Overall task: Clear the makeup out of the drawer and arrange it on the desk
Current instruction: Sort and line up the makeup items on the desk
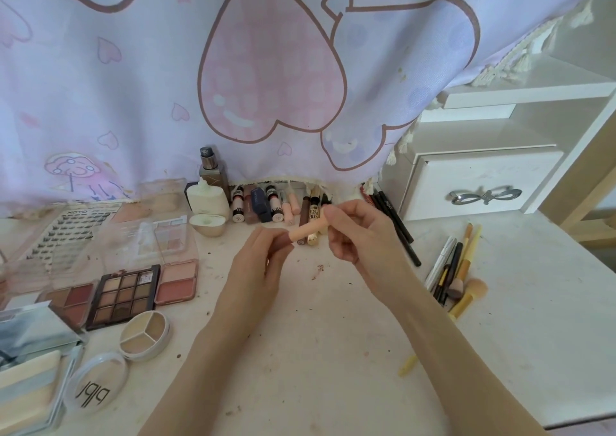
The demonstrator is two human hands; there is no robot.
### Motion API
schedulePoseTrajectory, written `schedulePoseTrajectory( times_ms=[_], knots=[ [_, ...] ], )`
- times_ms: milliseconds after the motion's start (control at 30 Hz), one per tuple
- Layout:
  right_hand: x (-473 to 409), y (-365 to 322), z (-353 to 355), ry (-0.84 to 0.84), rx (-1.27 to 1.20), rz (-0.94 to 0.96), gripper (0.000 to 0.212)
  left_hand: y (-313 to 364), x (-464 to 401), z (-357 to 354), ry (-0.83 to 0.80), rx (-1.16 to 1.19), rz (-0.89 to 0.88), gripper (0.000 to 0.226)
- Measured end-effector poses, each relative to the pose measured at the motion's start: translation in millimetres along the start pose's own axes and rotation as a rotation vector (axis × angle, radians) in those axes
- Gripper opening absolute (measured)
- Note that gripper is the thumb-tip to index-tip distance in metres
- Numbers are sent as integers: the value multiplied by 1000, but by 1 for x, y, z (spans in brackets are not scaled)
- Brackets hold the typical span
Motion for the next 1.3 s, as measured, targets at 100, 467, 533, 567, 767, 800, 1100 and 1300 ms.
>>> schedulePoseTrajectory(
  times_ms=[100, 467, 533, 567, 767, 800, 1100, 1300],
  knots=[
    [-1, 14, -1, -29, -73, -108, 18, 1, 2, -2, -48, -67, -28, 10],
    [-35, 50, -1, -44, 1434, -1, 57, -13, 0, 12, 198, -90, 320, 8],
    [-39, 58, -4, -62, 1525, 22, 63, -13, 1, 12, 197, -85, 329, 10],
    [-40, 59, -3, -67, 1536, 23, 64, -13, 0, 12, 200, -85, 333, 11],
    [-50, 54, 6, -230, 1410, -61, 74, -14, 0, 10, 186, -73, 357, 8],
    [-52, 54, 8, -255, 1408, -75, 74, -15, 0, 10, 184, -65, 357, 9],
    [-62, 56, 19, -370, 1386, -98, 72, -19, 0, 5, 119, -55, 367, 12],
    [-47, 36, 16, -235, 1228, 46, 54, -19, -1, 4, 88, -62, 338, 7]
  ],
)
Point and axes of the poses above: each hand's wrist, its own x-axis away from the middle knuckle, its own z-axis out of the back of the hand, y = z × x, the point moved 4 cm from there along -x, towards the middle knuckle, and after that the axes turned 4 degrees about z, right-handed, at the moved point
